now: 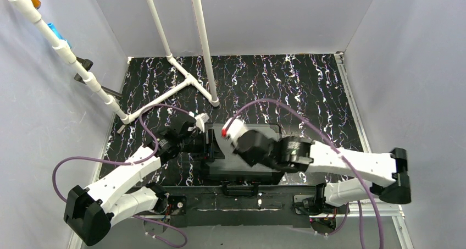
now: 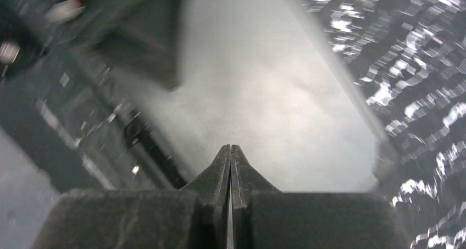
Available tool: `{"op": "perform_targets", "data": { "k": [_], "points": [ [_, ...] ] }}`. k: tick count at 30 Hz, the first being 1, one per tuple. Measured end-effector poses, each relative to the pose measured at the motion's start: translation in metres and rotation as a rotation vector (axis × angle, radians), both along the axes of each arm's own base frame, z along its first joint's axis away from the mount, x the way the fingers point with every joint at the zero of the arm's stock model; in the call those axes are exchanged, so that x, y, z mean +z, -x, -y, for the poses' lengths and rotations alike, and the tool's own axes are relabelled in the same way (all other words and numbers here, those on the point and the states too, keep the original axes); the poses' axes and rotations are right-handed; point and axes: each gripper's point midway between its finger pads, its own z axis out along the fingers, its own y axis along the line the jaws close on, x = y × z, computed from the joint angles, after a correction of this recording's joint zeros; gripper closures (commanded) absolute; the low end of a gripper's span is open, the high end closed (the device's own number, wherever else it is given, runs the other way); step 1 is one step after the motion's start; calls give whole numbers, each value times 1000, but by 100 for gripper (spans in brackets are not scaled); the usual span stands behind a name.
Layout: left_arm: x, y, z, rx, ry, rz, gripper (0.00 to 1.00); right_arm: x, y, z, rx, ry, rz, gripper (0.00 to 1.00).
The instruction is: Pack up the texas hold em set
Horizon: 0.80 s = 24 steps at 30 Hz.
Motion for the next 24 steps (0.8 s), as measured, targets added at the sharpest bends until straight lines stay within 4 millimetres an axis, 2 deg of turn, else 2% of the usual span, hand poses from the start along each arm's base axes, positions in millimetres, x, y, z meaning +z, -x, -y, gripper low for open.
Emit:
{"op": "perform_targets", "data": {
  "k": [3, 4, 6, 9, 11, 13, 16, 20, 24],
  "points": [
    [19, -9, -5, -2, -42, 66, 24, 24, -46, 32, -232, -102, 3, 75],
    [29, -14, -7, 3, -54, 97, 21, 28, -60, 44, -303, -121, 0, 68],
    [57, -25, -10, 12, -68, 177, 15, 35, -87, 77, -461, -159, -16, 49],
    [98, -41, -18, 45, -93, 308, 9, 42, -111, 128, -654, -219, -39, 31],
    [120, -46, -30, 76, -121, 387, 3, 46, -116, 158, -748, -248, -52, 24],
    [145, -50, -46, 118, -153, 478, 2, 52, -119, 182, -830, -269, -48, 22],
    [196, -53, -72, 194, -173, 652, 2, 71, -120, 213, -941, -273, -6, 19],
    [275, -47, -113, 314, -165, 908, 2, 126, -122, 239, -1031, -344, 131, 18],
    [330, -26, -154, 426, -155, 1095, 2, 189, -108, 272, -1087, -482, 303, 17]
  ]
}}
